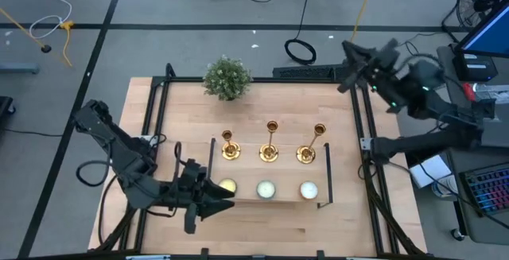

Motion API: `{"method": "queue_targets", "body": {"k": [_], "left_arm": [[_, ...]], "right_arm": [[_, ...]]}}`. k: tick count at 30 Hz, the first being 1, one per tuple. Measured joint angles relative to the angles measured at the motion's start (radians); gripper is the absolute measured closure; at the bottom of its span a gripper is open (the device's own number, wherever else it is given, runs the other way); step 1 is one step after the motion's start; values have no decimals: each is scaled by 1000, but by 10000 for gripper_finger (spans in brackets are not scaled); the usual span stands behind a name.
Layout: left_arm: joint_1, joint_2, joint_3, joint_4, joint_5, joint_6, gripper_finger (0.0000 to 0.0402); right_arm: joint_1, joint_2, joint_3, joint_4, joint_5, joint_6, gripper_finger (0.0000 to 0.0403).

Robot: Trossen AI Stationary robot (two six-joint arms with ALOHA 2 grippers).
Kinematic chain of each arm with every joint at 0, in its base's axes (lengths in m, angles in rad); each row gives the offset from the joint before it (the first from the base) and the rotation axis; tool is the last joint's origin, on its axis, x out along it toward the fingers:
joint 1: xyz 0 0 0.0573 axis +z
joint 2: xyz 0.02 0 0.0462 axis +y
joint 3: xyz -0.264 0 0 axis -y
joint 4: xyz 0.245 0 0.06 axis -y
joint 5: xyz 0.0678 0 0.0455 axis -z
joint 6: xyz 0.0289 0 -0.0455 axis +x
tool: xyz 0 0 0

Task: Pick & Place candle stick holders
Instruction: Put the candle holder on the shelf aligned with the other candle holder

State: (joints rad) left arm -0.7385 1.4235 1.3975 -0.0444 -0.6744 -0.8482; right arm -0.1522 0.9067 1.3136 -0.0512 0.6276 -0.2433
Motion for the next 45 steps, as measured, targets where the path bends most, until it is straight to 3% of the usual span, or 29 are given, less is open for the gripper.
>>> {"method": "queue_targets", "body": {"k": [9,18,21,28,36,38,45], "left_arm": [[11,0,0,-3,-16,2,241],[13,0,0,-3,-18,3,241],[13,0,0,-4,-35,6,241],[19,0,0,-5,-37,4,241],[19,0,0,-5,-36,-25,241],[19,0,0,-5,-35,-26,241],[19,0,0,-6,-35,-45,241]], "right_arm": [[-356,152,-2,-142,-613,202,403],[-654,275,-1,-41,-948,312,403],[-737,343,0,52,-1135,373,403],[-833,508,0,259,-1584,514,403],[-815,602,-1,403,-2150,640,403],[-791,602,-1,407,-2201,625,403],[-726,600,-1,415,-2200,443,403]]}}
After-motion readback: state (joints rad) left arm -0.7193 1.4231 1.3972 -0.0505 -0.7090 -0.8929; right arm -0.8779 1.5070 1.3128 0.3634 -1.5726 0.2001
